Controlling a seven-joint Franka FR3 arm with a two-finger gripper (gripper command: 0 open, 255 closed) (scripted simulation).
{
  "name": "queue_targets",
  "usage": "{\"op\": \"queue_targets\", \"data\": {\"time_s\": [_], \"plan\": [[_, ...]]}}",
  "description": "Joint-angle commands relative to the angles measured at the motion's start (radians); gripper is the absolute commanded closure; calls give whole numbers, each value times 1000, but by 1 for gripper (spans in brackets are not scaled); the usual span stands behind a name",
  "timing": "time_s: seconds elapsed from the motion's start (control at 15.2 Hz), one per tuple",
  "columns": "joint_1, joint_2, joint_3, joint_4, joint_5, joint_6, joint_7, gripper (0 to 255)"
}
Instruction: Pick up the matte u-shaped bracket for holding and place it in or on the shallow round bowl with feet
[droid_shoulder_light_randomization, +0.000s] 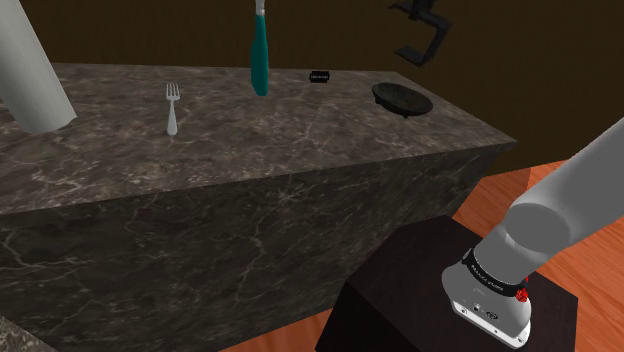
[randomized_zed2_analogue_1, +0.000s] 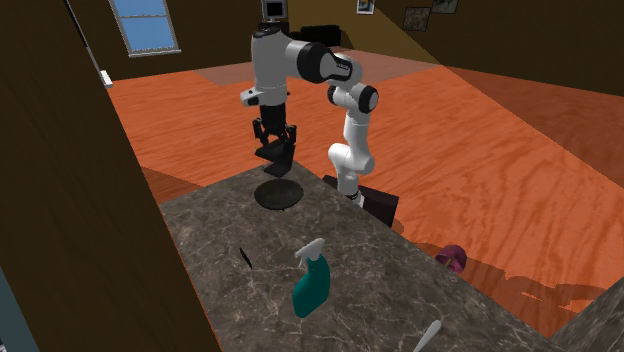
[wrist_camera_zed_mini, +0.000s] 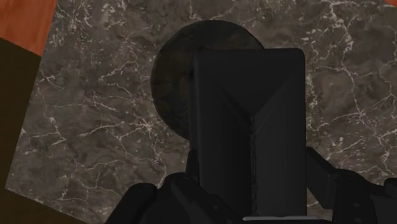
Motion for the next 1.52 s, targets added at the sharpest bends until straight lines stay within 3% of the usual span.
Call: {"op": "queue_targets", "data": {"time_s": [0.0,1.45], "plan": [[-23,-22,-31,-10,-3,-11,-56,255],[-22,-154,-32,-453,-3,299,-54,255]]}}
